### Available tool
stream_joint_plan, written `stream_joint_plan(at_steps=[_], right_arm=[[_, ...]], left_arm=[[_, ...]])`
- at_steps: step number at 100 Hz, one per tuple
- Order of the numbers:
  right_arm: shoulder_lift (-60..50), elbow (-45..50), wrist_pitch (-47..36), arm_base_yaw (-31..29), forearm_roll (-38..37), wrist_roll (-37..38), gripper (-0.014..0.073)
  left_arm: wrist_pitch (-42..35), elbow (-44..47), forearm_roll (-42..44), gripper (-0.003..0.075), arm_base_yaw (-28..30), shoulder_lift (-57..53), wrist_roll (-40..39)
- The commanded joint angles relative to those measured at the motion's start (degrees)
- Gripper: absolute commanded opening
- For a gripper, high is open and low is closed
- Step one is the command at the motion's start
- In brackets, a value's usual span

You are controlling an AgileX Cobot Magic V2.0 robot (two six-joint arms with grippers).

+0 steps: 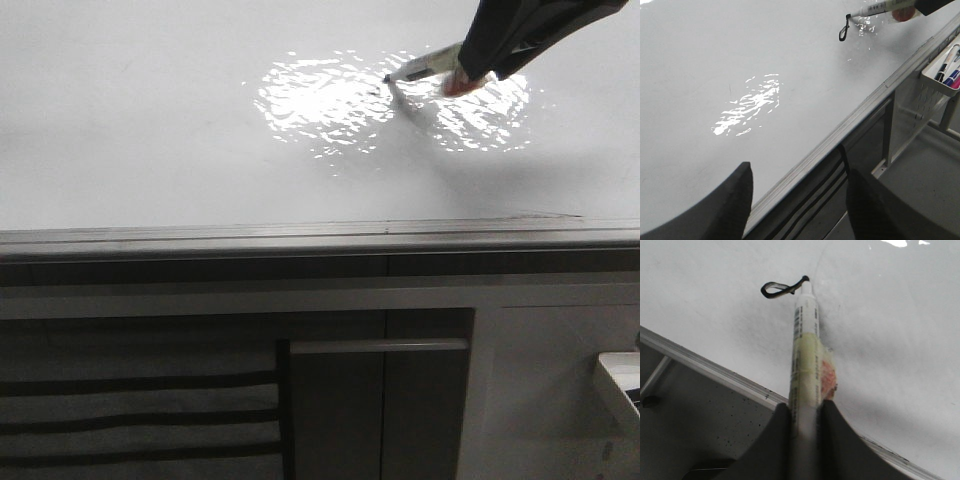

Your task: Write number 9 on whiteboard

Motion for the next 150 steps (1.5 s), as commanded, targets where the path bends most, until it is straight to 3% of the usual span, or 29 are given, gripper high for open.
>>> stream_joint_plan(at_steps=[1, 27, 50, 70, 85, 93, 125, 150], right_arm=[[-1.2, -1.1, -1.2, -0.4, 1.0, 0.4, -0.0046], [-1.2, 8.8, -2.7, 4.7, 2.6, 0.3, -0.0046], [-5.9, 4.3, -1.8, 6.6, 2.6, -1.5, -0.0046], [-10.8, -0.1, 9.9, 11.3, 2.6, -20.7, -0.0046], [-12.1, -0.6, 14.0, 13.7, 2.5, -36.4, -0.0046], [-12.1, -0.6, 14.6, 13.9, 2.5, -40.8, -0.0046], [-12.1, -0.6, 14.5, 13.9, 2.5, -41.2, -0.0046], [-12.1, -0.6, 14.6, 13.9, 2.5, -41.2, -0.0046]], left_arm=[[-3.8, -1.5, -1.9, 0.0386, 0.1, 0.2, -0.6], [-4.4, -1.5, -1.9, 0.0386, 0.1, 0.2, -0.6], [-3.6, -2.5, -3.7, 0.0386, 0.1, 1.2, 1.6], [9.7, -8.3, -10.9, 0.0386, 0.1, 9.0, 12.5], [14.9, -11.9, -16.5, 0.0386, -0.3, 15.8, 20.7], [14.9, -13.4, -16.7, 0.0386, -2.8, 18.4, 23.5], [4.0, -17.6, -12.1, 0.0388, -20.5, 28.6, 26.9], [4.0, -24.1, -11.7, 0.0388, -26.4, 38.5, 26.8]])
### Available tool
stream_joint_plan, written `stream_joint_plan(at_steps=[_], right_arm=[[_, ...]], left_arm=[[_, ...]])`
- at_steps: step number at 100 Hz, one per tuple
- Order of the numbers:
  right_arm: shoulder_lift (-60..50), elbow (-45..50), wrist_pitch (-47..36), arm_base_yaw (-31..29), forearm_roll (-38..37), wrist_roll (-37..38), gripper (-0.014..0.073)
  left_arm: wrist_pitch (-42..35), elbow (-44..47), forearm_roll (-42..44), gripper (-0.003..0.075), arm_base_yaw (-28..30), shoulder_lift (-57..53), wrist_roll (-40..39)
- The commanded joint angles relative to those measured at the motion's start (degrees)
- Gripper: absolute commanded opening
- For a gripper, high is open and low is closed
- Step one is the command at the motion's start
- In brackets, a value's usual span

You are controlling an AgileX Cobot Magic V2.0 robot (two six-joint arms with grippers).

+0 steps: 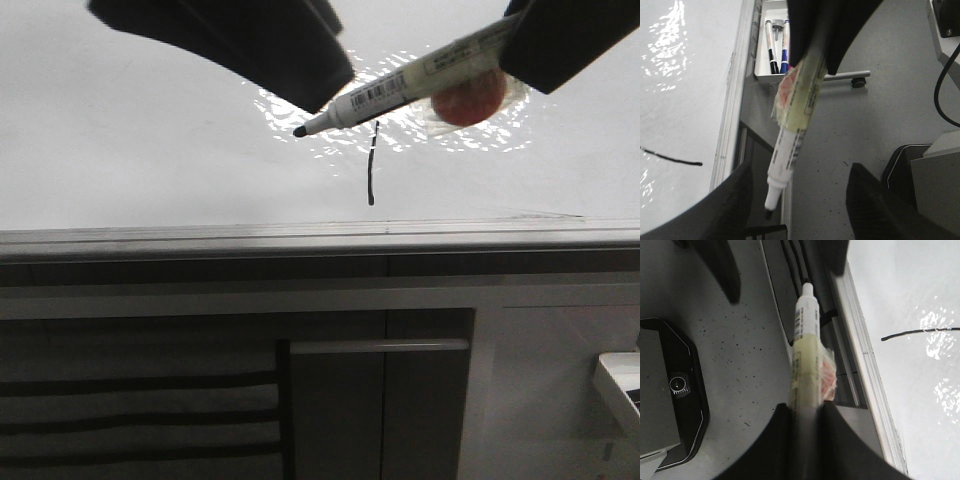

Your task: Write number 9 on whiteboard

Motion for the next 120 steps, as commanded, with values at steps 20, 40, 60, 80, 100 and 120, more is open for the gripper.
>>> stream_joint_plan(at_steps=[20, 40, 60, 80, 100, 120], right_arm=[[-1.1, -2.0, -2.1, -0.1, 0.1, -0.7, -0.0046], [-1.1, -2.0, -2.4, -0.1, 0.2, -0.7, -0.0046], [-1.1, -2.0, -2.4, -0.1, 0.2, -0.7, -0.0046], [-1.1, -2.0, -2.4, -0.1, 0.2, -0.7, -0.0027], [-1.3, -2.2, -1.0, -0.6, -0.5, -0.6, 0.0286], [-7.2, -4.7, 1.4, -4.2, -9.5, 12.7, 0.0365]], left_arm=[[-2.2, -4.9, -1.5, 0.0379, -1.4, 4.3, 0.0], [-2.4, -5.5, -1.5, 0.0233, -1.4, 4.2, 0.1], [-2.4, -5.5, -1.5, 0.01, -1.4, 4.2, 0.1], [-2.4, -5.5, -1.9, 0.002, -1.4, 4.2, 0.1], [-2.4, -5.5, -1.8, -0.002, -1.4, 4.2, 0.0], [-4.7, -5.5, 8.0, -0.002, 0.9, 1.6, -15.1]])
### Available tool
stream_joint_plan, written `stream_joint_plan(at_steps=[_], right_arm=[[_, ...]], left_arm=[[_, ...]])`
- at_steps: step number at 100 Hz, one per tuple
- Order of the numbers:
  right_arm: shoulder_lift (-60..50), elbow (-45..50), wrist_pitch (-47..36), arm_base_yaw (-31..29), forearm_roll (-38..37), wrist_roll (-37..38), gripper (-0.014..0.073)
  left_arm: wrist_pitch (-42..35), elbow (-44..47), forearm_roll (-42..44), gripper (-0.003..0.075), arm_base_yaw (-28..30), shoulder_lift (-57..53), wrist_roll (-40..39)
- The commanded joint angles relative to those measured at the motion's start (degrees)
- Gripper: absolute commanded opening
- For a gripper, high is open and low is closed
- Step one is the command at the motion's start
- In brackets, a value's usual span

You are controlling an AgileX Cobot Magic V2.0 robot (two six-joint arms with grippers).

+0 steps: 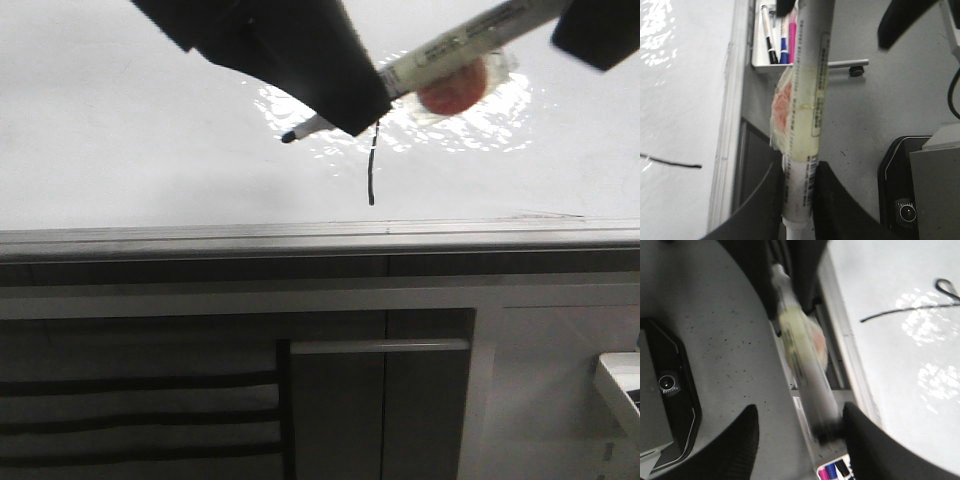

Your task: Write number 9 on whiteboard

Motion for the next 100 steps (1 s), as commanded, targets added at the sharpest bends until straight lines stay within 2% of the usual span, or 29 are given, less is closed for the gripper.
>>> stream_joint_plan(at_steps=[1, 10, 20, 32, 53, 71, 80, 100], right_arm=[[-4.4, -3.0, -1.4, -2.2, -5.5, 7.8, 0.0365], [-8.4, -3.0, -1.1, -5.0, -9.4, 14.4, 0.0365], [-12.2, -2.6, -1.2, -7.7, -10.0, 16.5, 0.0365], [-15.6, -1.4, -1.2, -8.9, -10.2, 16.5, 0.0365], [-17.3, 0.9, -2.1, -9.0, -10.3, 16.8, 0.0365], [-17.3, 3.5, -3.6, -9.0, -10.3, 16.8, 0.0365], [-17.3, 4.7, -4.9, -9.0, -10.2, 16.8, 0.0365], [-17.3, 5.4, -6.0, -9.0, -10.2, 16.8, 0.0365]], left_arm=[[-3.7, -2.0, 4.7, -0.002, 1.6, -3.9, -9.9], [-3.5, -2.0, 12.8, -0.002, 4.3, -6.3, -24.1], [-3.3, -0.6, 20.5, -0.002, 7.9, -9.2, -39.5], [-8.4, 5.4, 26.2, -0.002, 12.8, -13.6, -49.7], [-31.3, 22.6, 26.2, -0.002, 22.6, -20.3, -60.3], [-48.2, 32.4, 19.5, -0.002, 27.7, -19.9, -61.4], [-51.3, 33.4, 17.9, -0.002, 27.8, -18.6, -61.4], [-52.8, 33.4, 17.9, -0.002, 27.7, -15.0, -61.4]])
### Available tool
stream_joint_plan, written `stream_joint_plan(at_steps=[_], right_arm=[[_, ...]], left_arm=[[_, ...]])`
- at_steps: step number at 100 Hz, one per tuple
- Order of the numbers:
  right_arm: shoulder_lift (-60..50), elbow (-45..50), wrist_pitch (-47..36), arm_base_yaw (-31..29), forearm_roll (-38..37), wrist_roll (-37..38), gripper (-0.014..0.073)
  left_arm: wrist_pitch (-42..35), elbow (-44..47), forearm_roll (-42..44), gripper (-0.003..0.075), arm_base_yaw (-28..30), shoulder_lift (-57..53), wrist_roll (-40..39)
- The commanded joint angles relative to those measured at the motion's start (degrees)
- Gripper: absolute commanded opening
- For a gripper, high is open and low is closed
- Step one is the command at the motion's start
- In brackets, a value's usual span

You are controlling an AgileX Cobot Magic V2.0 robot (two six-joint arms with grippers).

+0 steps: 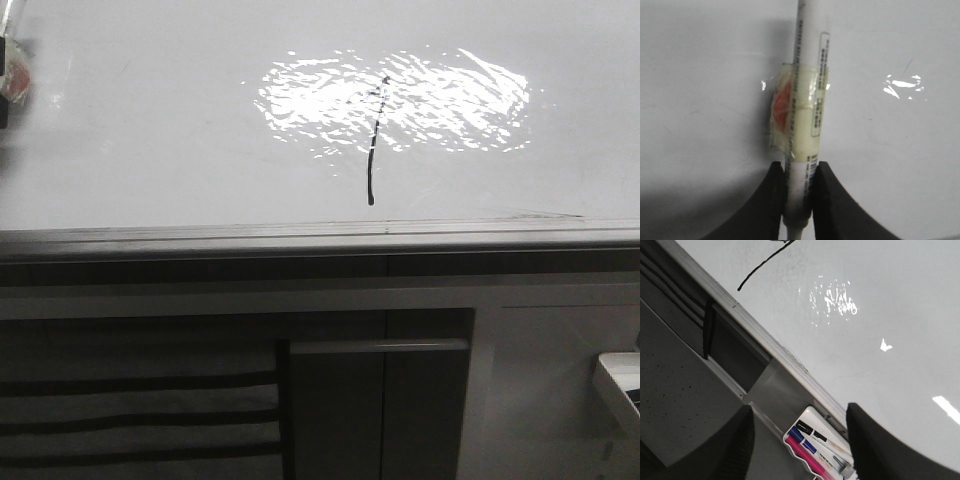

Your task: Write number 9 on whiteboard

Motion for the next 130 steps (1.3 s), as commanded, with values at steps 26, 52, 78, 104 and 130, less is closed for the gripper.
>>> stream_joint_plan(at_steps=[26, 52, 78, 104, 130], right_arm=[[-0.3, -1.2, -4.3, -0.3, -1.1, 0.1, 0.0365], [-0.3, -1.2, -4.5, -0.3, -0.9, 0.2, 0.0365], [-0.3, -1.2, -3.9, -0.3, -0.9, 0.2, 0.0364], [-2.2, -1.0, -1.9, -0.4, -11.7, 31.8, 0.0332], [-9.4, 5.1, -8.2, -0.4, -9.3, 36.2, 0.013]], left_arm=[[-3.9, -1.4, -0.7, -0.0006, 0.0, 2.3, -0.6], [-2.4, -1.4, -0.5, 0.0366, -0.1, 2.3, -0.5], [6.0, -4.8, 0.9, 0.0441, -0.1, -1.1, -0.2], [27.6, -10.7, 9.1, 0.0441, -0.1, -10.2, -0.2], [38.9, -10.9, 13.6, 0.044, -0.1, -23.8, -0.2]])
